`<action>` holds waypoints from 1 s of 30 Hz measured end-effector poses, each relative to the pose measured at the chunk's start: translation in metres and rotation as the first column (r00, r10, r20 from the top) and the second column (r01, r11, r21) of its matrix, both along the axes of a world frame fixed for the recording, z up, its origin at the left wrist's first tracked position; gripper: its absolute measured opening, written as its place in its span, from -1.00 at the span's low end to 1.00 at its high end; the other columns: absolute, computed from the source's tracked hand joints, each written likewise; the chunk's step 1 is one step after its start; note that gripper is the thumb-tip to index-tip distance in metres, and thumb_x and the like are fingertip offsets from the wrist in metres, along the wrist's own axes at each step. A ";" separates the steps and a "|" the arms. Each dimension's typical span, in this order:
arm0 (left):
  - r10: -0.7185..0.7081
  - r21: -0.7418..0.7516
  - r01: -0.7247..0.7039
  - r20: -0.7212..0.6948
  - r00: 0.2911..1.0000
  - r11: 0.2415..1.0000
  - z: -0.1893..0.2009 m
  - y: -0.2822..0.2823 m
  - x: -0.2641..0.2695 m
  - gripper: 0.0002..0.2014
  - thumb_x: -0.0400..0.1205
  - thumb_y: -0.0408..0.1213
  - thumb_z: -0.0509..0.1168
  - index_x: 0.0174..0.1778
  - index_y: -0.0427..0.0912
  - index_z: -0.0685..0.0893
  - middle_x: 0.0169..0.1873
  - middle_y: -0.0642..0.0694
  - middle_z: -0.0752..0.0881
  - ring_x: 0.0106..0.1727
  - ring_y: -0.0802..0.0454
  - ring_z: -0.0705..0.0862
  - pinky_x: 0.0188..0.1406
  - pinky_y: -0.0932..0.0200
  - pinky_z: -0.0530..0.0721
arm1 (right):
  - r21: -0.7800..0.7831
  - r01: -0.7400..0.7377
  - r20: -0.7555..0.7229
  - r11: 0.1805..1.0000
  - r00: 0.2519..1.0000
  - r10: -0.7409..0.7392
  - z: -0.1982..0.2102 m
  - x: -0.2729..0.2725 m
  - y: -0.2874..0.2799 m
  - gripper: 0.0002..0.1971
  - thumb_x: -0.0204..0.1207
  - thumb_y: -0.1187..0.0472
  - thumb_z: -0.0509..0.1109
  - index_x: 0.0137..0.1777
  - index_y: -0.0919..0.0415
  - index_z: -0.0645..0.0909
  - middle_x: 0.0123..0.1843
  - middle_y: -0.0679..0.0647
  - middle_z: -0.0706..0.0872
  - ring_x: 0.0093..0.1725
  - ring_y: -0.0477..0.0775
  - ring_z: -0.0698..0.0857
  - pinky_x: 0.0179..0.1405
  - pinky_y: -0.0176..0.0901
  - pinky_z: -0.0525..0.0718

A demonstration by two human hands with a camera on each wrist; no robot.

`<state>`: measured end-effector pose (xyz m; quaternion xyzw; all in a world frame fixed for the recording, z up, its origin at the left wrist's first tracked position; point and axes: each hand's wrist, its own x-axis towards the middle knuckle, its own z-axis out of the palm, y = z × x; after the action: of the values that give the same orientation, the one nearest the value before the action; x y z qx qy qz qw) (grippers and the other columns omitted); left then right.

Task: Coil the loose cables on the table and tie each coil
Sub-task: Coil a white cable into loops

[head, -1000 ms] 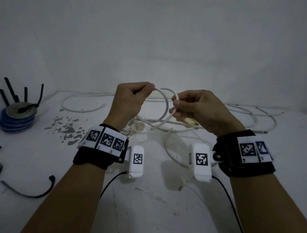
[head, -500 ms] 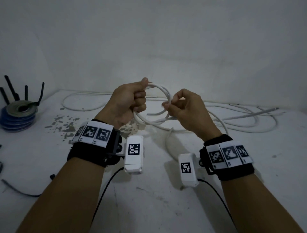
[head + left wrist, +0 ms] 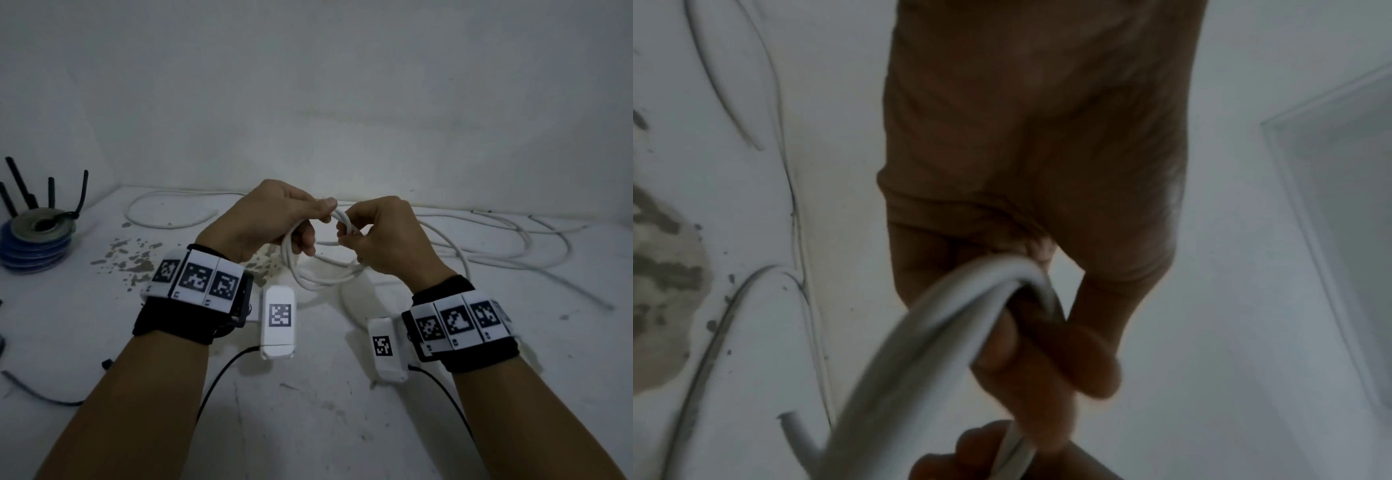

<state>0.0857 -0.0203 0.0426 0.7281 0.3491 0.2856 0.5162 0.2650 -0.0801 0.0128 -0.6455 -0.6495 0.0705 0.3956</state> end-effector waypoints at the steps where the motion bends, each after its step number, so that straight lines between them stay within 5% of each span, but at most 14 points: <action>1: -0.009 -0.007 0.008 -0.019 1.000 1.000 0.000 -0.001 0.002 -0.65 0.64 -0.01 0.38 -0.04 -0.29 0.79 -0.40 -0.16 0.80 -0.46 -0.05 0.75 -0.32 0.09 0.70 | 0.000 -0.002 0.015 1.000 1.000 0.002 -0.001 0.000 0.001 -0.87 0.42 0.30 0.59 -0.23 0.03 0.79 -0.29 -0.10 0.81 -0.42 -0.20 0.73 -0.34 -0.12 0.75; 5: 0.031 0.052 -0.028 -0.052 0.998 0.998 -0.003 -0.003 0.009 -0.79 0.69 -0.18 0.36 -0.03 -0.27 0.78 -0.24 -0.14 0.86 -0.53 0.08 0.66 -0.49 0.24 0.62 | -0.023 -0.038 0.048 0.999 0.998 0.039 -0.005 0.000 0.005 -0.92 0.48 0.24 0.55 -0.10 0.04 0.81 -0.27 -0.15 0.79 -0.40 -0.29 0.64 -0.33 -0.24 0.59; 9: 0.072 0.059 -0.073 0.011 0.997 0.996 -0.005 0.001 0.007 -0.87 0.65 -0.29 0.39 -0.05 -0.28 0.79 -0.24 -0.18 0.86 -0.57 0.14 0.47 -0.57 0.35 0.47 | -0.124 -0.036 0.077 0.992 0.996 0.046 -0.006 0.004 0.008 -0.94 0.54 0.08 0.48 -0.15 -0.03 0.69 -0.25 -0.13 0.75 -0.30 -0.16 0.71 -0.32 -0.26 0.58; 14: 0.030 0.009 -0.030 0.008 1.000 1.000 -0.006 0.003 0.005 -0.86 0.65 -0.33 0.34 -0.08 -0.32 0.77 -0.30 -0.22 0.83 -0.52 0.05 0.57 -0.48 0.19 0.49 | -0.144 -0.063 0.129 0.988 0.988 0.082 -0.006 0.007 0.005 -0.86 0.61 0.16 0.41 -0.18 0.05 0.74 -0.20 -0.09 0.79 -0.13 -0.09 0.72 -0.16 -0.15 0.62; 18: -0.052 0.013 0.055 -0.136 0.989 0.998 -0.008 -0.002 0.009 -0.78 0.69 -0.17 0.34 0.01 -0.25 0.78 -0.27 -0.14 0.84 -0.44 0.03 0.70 -0.49 0.25 0.57 | -0.161 -0.055 0.144 0.985 0.987 0.078 -0.005 0.007 0.007 -0.92 0.55 0.17 0.50 -0.12 0.12 0.81 -0.24 0.09 0.82 -0.16 0.11 0.76 -0.15 -0.01 0.70; 21: 0.024 0.070 -0.014 -0.152 0.988 0.997 -0.010 0.001 0.010 -0.84 0.64 -0.16 0.42 -0.05 -0.17 0.84 -0.27 -0.05 0.85 -0.54 0.17 0.52 -0.50 0.29 0.49 | -0.178 -0.035 0.139 0.983 0.988 0.060 -0.005 0.007 0.004 -0.77 0.46 0.13 0.60 0.11 0.07 0.79 -0.02 -0.03 0.84 -0.02 -0.07 0.77 0.00 -0.13 0.72; 23: 0.127 0.077 -0.120 -0.093 0.988 0.990 -0.012 0.006 0.009 -0.88 0.63 -0.25 0.41 -0.07 -0.17 0.85 -0.33 -0.03 0.82 -0.57 0.19 0.47 -0.54 0.29 0.45 | -0.099 0.016 0.152 0.995 0.988 0.000 -0.002 0.007 0.001 -0.59 0.40 0.07 0.65 0.25 0.02 0.73 0.15 -0.10 0.79 0.09 -0.14 0.72 0.18 -0.15 0.68; 26: 0.267 0.048 -0.270 0.064 0.962 0.962 -0.012 0.015 0.005 -0.85 0.65 -0.32 0.35 -0.04 -0.22 0.85 -0.41 -0.04 0.69 -0.56 0.13 0.39 -0.61 0.29 0.35 | -0.011 0.097 0.179 0.995 0.979 -0.094 0.008 0.010 -0.003 -0.61 0.41 0.02 0.63 0.22 0.06 0.73 0.15 -0.05 0.78 0.17 -0.06 0.70 0.20 -0.14 0.64; 30: 0.372 -0.091 -0.361 0.265 0.890 0.928 -0.008 0.026 -0.002 -0.80 0.67 -0.36 0.28 -0.11 -0.25 0.83 -0.54 -0.02 0.55 -0.60 0.12 0.29 -0.65 0.33 0.21 | -0.211 0.242 0.320 0.947 0.933 -0.167 0.012 0.025 -0.007 -0.65 0.53 -0.04 0.50 0.25 0.06 0.67 0.21 0.01 0.74 0.12 0.03 0.70 0.16 -0.06 0.64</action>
<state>0.0836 0.0055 0.0342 0.5916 0.4095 0.4701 0.5112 0.2899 -0.0868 0.0251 -0.7575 -0.6164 0.0109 0.2148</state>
